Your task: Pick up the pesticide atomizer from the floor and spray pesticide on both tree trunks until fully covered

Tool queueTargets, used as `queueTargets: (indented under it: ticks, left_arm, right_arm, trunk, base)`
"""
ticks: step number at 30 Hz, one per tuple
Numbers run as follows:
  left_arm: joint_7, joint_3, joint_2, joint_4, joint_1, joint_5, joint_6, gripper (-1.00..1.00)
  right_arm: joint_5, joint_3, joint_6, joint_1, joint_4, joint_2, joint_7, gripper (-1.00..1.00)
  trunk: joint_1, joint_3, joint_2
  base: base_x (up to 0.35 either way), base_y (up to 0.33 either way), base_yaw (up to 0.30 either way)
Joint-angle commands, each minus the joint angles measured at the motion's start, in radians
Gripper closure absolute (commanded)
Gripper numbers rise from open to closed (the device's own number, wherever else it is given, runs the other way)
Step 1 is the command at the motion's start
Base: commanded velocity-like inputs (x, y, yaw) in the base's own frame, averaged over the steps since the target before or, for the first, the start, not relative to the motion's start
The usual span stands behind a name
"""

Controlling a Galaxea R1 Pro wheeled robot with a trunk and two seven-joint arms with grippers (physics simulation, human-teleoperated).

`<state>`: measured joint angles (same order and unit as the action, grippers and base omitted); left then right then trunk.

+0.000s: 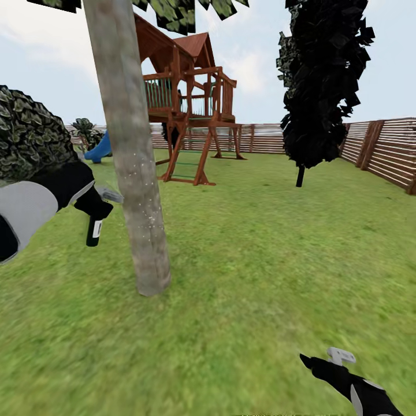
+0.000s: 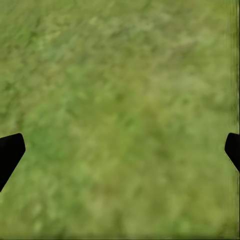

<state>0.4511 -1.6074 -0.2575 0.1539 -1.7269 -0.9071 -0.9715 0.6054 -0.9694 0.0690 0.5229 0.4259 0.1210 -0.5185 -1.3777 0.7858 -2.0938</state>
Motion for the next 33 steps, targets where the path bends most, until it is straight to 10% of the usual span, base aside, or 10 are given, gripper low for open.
queueTargets:
  ticks: [1,19,24,33]
  left_arm:
    - [0.000,0.000,0.000,0.000,0.022,0.002,0.006,1.00]
    - [-0.003,0.004,-0.022,-0.037,0.309,-0.006,0.278,1.00]
    - [-0.004,0.004,-0.022,-0.040,0.375,-0.076,0.321,1.00]
    - [-0.006,0.004,-0.020,-0.124,0.433,-0.092,0.390,1.00]
  right_arm:
    - [0.000,0.000,0.000,0.000,0.000,0.000,0.000,-1.00]
    - [0.000,0.000,0.000,0.000,0.001,0.000,0.000,-1.00]
    - [-0.001,0.000,0.000,0.000,0.001,0.000,0.000,-1.00]
    - [0.000,0.000,0.000,0.000,0.001,0.000,0.000,-1.00]
  trunk:
    - [0.000,-0.001,0.000]
    - [0.000,-0.002,0.000]
    - [0.000,-0.002,0.000]
    - [0.000,-0.002,0.000]
  base:
    - [-0.003,0.004,-0.257]
    - [0.106,0.199,-0.127]
    - [0.003,0.008,-0.268]
    - [-0.035,0.069,-0.112]
